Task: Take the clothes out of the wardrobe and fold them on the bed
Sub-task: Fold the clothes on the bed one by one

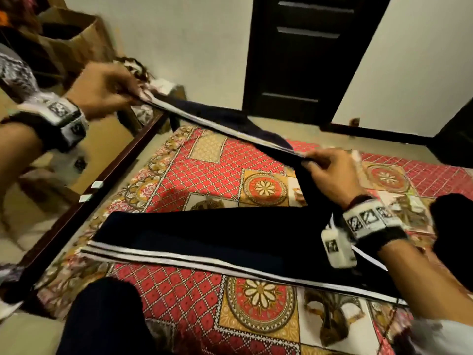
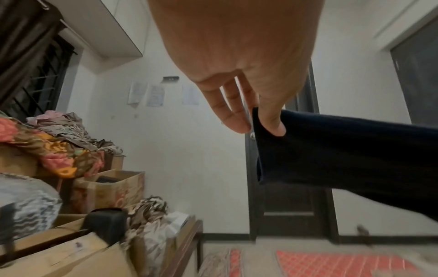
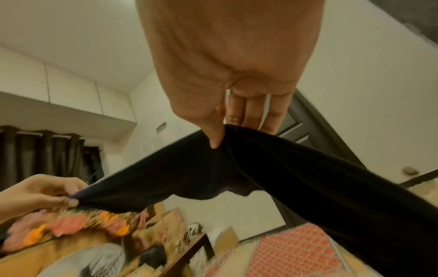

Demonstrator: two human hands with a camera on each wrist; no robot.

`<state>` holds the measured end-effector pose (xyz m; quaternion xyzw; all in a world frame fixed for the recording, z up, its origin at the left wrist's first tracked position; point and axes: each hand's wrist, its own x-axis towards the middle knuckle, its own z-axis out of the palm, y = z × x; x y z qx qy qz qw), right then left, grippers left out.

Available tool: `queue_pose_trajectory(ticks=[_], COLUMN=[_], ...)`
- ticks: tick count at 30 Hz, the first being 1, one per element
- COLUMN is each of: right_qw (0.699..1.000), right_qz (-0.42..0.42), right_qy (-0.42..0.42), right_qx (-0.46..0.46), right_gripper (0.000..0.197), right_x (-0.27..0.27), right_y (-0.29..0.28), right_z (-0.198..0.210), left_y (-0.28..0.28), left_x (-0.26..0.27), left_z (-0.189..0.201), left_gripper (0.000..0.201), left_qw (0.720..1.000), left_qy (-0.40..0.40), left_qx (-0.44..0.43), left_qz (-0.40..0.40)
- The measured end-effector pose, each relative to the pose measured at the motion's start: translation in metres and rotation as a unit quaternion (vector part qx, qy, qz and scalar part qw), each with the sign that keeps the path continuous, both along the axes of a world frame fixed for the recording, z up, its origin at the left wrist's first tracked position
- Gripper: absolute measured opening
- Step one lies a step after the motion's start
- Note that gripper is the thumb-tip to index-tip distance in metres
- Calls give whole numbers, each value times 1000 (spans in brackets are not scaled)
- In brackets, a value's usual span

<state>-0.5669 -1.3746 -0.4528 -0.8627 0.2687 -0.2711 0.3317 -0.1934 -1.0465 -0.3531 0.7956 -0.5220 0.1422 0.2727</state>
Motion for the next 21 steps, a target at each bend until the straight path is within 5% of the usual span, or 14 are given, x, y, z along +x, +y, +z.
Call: queue_pose_trajectory(ticks=[4,6,9,13,17,19,21], right_qw=[993,982,967,969,961,954,949], right_qz=[79,112,133,119,122,139,148], right_qy=[76,148,215,210,233,245,254], right_qx=[-38,-17,-20,-62,-88,-106,-114], right_gripper=[21,23,29,28,26,23,21], right_x=[-6,-8,-11,-8,-4,-5,-8], right_y=[71,108,149,160,155,157,159], right_z=[-106,-154,-204,-211,-198,-197,-199], left_y=[91,136,179,192,175,168,161], left_x=[-2,0,-22,-34,-35,-30,-25], left_z=[-105,-163,-219,-260,-267,-269,-270], left_gripper=[24,39,30,34,6,39,51], left_qw=[981,967,947,944,880,850,825], left_qy=[-71,5,58,143,337,395,421], left_qx=[179,254,312,266,223,187,171], left_qz=[13,20,44,132,249,294,336])
